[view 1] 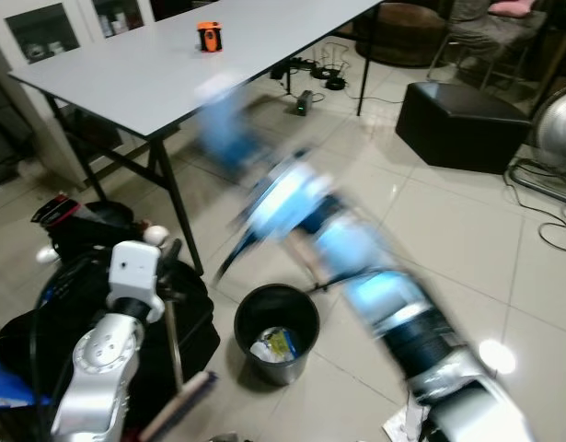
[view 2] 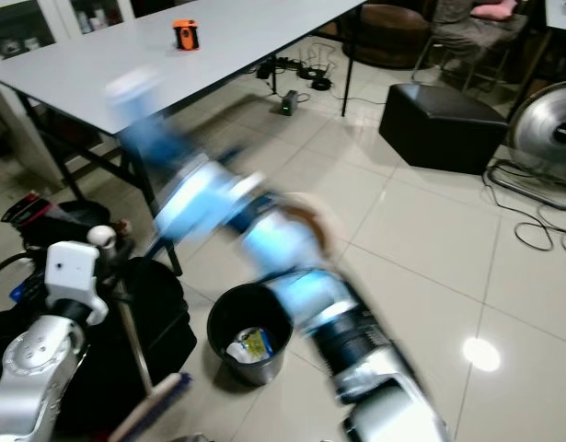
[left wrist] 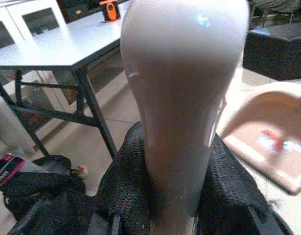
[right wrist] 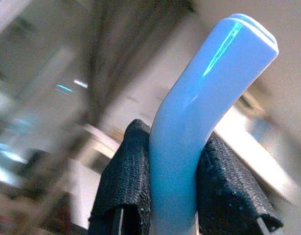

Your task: Sweep floor

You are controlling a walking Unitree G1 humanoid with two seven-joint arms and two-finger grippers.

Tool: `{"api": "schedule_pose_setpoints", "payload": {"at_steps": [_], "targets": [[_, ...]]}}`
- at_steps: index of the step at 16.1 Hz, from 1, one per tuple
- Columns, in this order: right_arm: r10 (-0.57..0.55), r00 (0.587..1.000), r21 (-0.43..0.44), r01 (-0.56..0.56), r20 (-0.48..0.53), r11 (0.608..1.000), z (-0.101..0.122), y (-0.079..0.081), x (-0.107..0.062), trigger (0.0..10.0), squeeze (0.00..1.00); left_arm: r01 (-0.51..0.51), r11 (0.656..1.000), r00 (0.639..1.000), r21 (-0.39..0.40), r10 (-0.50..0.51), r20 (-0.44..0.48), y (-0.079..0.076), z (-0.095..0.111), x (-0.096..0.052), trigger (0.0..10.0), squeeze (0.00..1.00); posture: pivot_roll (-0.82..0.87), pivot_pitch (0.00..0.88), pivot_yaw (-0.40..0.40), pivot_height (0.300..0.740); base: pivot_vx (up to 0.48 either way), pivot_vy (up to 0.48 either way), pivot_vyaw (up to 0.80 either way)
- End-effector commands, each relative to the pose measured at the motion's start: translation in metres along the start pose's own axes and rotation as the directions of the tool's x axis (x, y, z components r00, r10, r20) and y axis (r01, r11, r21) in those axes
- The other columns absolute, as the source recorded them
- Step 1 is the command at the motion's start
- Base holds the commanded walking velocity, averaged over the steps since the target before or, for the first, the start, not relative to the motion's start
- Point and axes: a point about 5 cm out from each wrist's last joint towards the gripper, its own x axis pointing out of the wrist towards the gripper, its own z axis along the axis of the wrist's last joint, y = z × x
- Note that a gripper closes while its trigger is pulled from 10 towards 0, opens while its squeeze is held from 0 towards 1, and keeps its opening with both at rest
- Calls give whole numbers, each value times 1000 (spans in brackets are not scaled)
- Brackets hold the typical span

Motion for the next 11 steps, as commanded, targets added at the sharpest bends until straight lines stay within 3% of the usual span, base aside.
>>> {"api": "schedule_pose_setpoints", "payload": {"at_steps": [1,3,5,8,11], "targets": [[-81,996,-39,80,-27,996,3,-24,-3,10000,0,18,1000,999,10,-18,28,-4,8,8,10000,0,-17,0,59,740,0,0,0],[-225,952,-56,218,-207,974,-12,-62,-36,10000,0,64,998,997,-22,-63,33,-19,12,20,10000,0,-55,0,64,740,0,0,0],[-332,890,-40,337,-311,941,-20,-79,-68,10000,0,91,995,995,-44,-89,39,-29,16,27,10000,0,-75,4,74,740,0,0,0],[-373,847,-84,370,-379,925,-22,-85,-94,10000,0,60,997,998,-48,-59,27,-30,18,26,10000,0,-59,19,46,740,0,0,0],[-357,799,-93,359,-483,929,-29,-81,-112,10000,0,17,999,999,-47,-15,39,-23,22,10,10000,0,-33,12,-3,740,0,0,0]]}}
